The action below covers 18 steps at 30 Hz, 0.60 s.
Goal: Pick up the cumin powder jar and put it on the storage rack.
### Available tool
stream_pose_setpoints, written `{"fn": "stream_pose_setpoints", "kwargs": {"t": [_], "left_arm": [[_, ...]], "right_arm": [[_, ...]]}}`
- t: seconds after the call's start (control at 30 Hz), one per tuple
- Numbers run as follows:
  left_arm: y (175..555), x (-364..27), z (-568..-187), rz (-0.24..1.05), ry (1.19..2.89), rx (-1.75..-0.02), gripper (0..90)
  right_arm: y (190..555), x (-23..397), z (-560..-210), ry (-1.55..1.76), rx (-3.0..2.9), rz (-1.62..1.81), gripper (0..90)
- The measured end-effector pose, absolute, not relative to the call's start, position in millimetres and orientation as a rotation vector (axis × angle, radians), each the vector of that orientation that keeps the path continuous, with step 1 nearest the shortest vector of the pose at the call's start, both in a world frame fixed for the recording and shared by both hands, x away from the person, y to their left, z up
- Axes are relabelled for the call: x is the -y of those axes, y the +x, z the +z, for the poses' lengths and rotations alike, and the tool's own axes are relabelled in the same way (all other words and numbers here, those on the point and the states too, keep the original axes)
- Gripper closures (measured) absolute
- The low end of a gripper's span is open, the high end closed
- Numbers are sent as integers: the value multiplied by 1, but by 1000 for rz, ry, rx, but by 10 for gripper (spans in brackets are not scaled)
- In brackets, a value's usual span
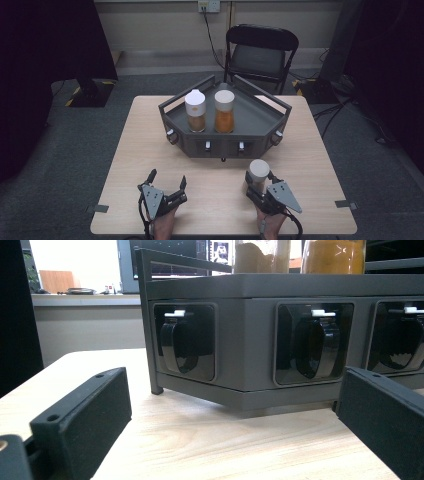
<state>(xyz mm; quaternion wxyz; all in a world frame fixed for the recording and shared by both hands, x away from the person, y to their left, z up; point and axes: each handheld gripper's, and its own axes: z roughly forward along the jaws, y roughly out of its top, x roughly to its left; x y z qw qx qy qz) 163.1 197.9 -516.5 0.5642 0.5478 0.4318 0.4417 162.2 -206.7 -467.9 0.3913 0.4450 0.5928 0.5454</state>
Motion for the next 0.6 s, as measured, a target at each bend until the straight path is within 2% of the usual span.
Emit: {"fn": "stream_pose_setpoints", "kwargs": {"t": [0.6], "left_arm": [[163, -198, -516, 1040, 1289, -1016, 6]], "right_arm": [[161, 206, -454, 1120, -1516, 1394, 338]]}}
